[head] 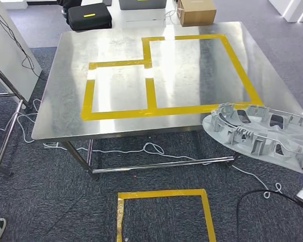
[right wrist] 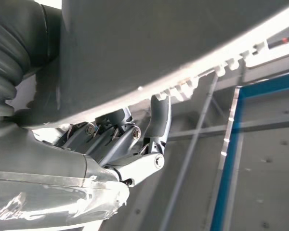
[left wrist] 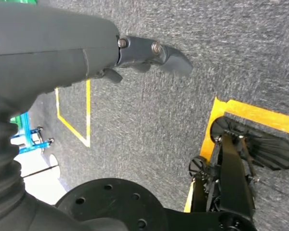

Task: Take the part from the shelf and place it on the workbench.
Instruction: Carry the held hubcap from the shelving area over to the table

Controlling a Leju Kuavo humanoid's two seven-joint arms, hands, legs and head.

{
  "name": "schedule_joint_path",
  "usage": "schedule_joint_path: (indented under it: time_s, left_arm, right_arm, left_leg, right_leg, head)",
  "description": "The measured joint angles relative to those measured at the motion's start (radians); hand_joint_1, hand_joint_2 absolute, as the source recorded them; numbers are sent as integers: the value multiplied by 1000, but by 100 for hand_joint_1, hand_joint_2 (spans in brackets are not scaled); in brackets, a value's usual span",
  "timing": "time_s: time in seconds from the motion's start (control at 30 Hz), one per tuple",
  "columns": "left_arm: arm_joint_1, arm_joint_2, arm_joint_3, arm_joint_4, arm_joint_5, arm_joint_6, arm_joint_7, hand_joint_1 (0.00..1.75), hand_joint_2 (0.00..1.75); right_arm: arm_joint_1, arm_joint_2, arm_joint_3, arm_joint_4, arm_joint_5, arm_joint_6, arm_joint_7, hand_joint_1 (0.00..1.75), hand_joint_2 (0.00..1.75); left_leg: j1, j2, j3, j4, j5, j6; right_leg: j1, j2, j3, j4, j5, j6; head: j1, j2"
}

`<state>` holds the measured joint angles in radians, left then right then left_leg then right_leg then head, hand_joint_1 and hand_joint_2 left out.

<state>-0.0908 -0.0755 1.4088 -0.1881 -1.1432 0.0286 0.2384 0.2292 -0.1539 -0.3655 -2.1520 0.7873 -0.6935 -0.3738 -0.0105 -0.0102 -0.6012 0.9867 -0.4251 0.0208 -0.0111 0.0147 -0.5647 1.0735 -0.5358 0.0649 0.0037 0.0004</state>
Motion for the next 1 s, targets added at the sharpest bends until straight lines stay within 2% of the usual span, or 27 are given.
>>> schedule_joint_path:
  time_s: [0.03,0.1,0.13,0.17,0.2,0.23,0.27,0.3,0.33,0.43,0.5,0.53,0.6,0.63,0.67,0.7,0.77,0.8,0.83,0.87,0.97,1.0]
  left_arm:
    - [0,-1,0,0,0,0,0,0,175]
    - [0,-2,0,0,0,0,0,0,175]
    - [0,-3,0,0,0,0,0,0,175]
    - [1,-3,0,0,0,0,0,0,175]
    - [2,-4,0,0,0,0,0,0,175]
    - [3,-5,0,0,0,0,0,0,175]
    - [3,-5,0,0,0,0,0,0,175]
    - [3,-4,0,0,0,1,0,0,175]
    - [2,-3,0,0,0,1,0,0,175]
    - [-1,-1,0,0,0,4,0,0,175]
    - [-2,-2,0,0,1,5,1,0,175]
    - [-2,-3,0,0,1,5,1,0,175]
    - [-2,-4,0,0,2,6,2,0,175]
    - [-1,-4,0,0,2,6,2,0,175]
    - [0,-4,0,0,2,6,2,0,175]
    - [0,-5,0,0,2,6,3,0,175]
    - [0,-5,0,0,2,6,3,0,175]
    - [0,-4,0,0,2,6,3,0,175]
    - [-1,-4,1,0,3,6,3,0,175]
    - [-2,-4,1,0,3,6,3,0,175]
    - [0,-6,1,0,5,8,4,0,175]
    - [1,-6,1,0,5,9,4,0,175]
  right_arm:
    - [0,-1,0,0,0,0,0,175,175]
    - [-1,-1,0,1,-2,0,-1,175,175]
    - [0,-1,0,2,-2,0,-1,175,175]
    - [0,-1,0,2,-2,0,-1,175,175]
    - [1,-1,0,3,-2,0,-1,175,175]
    - [1,-2,0,3,-2,0,-1,175,175]
    - [0,-2,0,4,-2,0,-1,175,175]
    - [0,-2,0,4,-2,0,-1,175,175]
    - [-1,-2,0,5,-2,0,-1,175,175]
    - [0,-2,0,6,-2,0,0,175,175]
    - [0,-3,0,5,-1,0,-1,175,175]
    - [0,-3,0,5,-1,0,-1,175,175]
    - [-1,-3,0,5,-2,0,-2,175,175]
    - [-1,-3,0,6,-2,0,-2,175,175]
    - [-1,-3,0,6,-2,0,-2,175,175]
    - [-1,-3,0,6,-2,0,-2,175,175]
    - [-1,-3,0,6,-2,0,-2,175,175]
    - [-2,-3,0,6,-2,0,-2,175,175]
    - [-2,-3,0,6,-3,0,-2,175,175]
    - [-2,-3,0,6,-3,0,-2,175,175]
    - [-1,-4,0,6,-5,0,-3,175,175]
    - [-2,-5,0,6,-5,0,-3,175,175]
  left_leg:
    - [2,0,7,-2,-4,3]
    - [2,0,20,-2,-15,6]
    - [2,0,28,-2,-22,6]
    - [3,0,38,-2,-30,4]
    - [4,-1,50,-1,-38,2]
    - [5,-2,64,-1,-47,-1]
    - [5,-3,75,0,-57,-7]
    - [3,-4,83,2,-65,-12]
    - [1,-5,87,3,-71,-17]
    - [-2,-5,90,2,-79,-25]
    - [-1,-3,72,42,-106,-34]
    - [0,-2,45,94,-132,-39]
    - [3,-1,-36,234,-185,-45]
    - [3,-1,-70,285,-193,-46]
    - [3,-1,-90,302,-180,-44]
    - [3,-1,-89,280,-145,-41]
    - [2,-1,-47,158,-54,-32]
    - [1,-1,-22,96,-25,-27]
    - [0,-1,-5,53,-13,-26]
    - [0,-1,4,29,-12,-30]
    - [0,-3,6,16,-14,-42]
    - [0,-3,7,16,-14,-40]
  right_leg:
    - [0,-3,-29,57,-26,4]
    - [-1,-5,-108,193,-78,11]
    - [-2,-5,-136,234,-80,14]
    - [-2,-6,-147,237,-60,16]
    - [-4,-6,-138,199,-20,17]
    - [-5,-8,-114,131,30,19]
    - [-7,-9,-85,64,67,22]
    - [-8,-9,-60,10,91,19]
    - [-8,-8,-46,-21,98,14]
    - [-8,-5,-41,-31,88,-11]
    - [-10,-5,-36,-33,84,-24]
    - [-11,-6,-34,-34,81,-29]
    - [-11,-7,-32,-34,76,-36]
    - [-11,-6,-30,-34,74,-37]
    - [-10,-5,-27,-34,71,-38]
    - [-10,-5,-21,-34,67,-37]
    - [-10,-4,-9,-35,59,-33]
    - [-8,-3,-5,-34,55,-29]
    - [-7,-2,-5,-34,53,-24]
    - [-5,-1,-6,-34,51,-24]
    - [-4,-3,-5,-40,53,-27]
    - [-4,-3,-2,-44,54,-25]
  head:
    - [1,0]
    - [1,0]
    - [1,0]
    - [1,0]
    - [1,0]
    - [1,0]
    - [2,0]
    - [2,0]
    - [2,0]
    - [-2,0]
    - [-6,0]
    - [-8,0]
    - [-10,0]
    - [-11,0]
    - [-11,0]
    - [-11,0]
    - [-10,0]
    - [-10,0]
    - [-10,0]
    - [-9,0]
    - [-8,0]
    - [-8,0]
